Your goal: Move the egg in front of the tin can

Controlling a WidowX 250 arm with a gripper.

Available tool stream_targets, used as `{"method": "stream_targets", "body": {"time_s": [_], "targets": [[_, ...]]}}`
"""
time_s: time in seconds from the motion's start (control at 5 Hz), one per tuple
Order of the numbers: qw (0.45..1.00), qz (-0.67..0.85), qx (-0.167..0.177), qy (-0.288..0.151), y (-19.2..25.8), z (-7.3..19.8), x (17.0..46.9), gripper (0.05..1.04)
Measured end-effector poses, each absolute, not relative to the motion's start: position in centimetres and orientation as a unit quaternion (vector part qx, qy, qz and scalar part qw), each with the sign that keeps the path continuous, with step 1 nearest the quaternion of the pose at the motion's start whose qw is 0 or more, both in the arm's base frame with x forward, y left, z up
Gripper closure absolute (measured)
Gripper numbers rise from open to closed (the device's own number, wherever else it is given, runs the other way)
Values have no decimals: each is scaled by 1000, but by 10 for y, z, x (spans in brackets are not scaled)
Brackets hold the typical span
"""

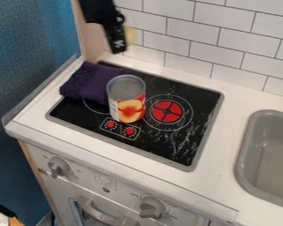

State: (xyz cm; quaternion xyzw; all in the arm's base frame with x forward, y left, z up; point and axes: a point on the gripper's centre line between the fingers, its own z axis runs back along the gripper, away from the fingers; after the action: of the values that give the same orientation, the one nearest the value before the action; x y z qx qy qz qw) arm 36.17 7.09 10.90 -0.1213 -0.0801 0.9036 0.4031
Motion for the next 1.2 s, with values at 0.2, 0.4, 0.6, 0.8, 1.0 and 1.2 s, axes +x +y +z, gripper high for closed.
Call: {"method": "stream_targets", "body": {"time_s": [0.2,0.4,0.6,0.8,1.0,1.2], "targets": [[454,880,-124,-65,34,104,342,449],[522,843,-114,-70,-8,88,319,449],[527,839,-106,-85,-7,69,309,449],[527,839,-87,-103,-4,35,301,449],[530,839,-77,-101,-3,8,303,449],[533,838,-63,-97,-3,-4,307,449]]}}
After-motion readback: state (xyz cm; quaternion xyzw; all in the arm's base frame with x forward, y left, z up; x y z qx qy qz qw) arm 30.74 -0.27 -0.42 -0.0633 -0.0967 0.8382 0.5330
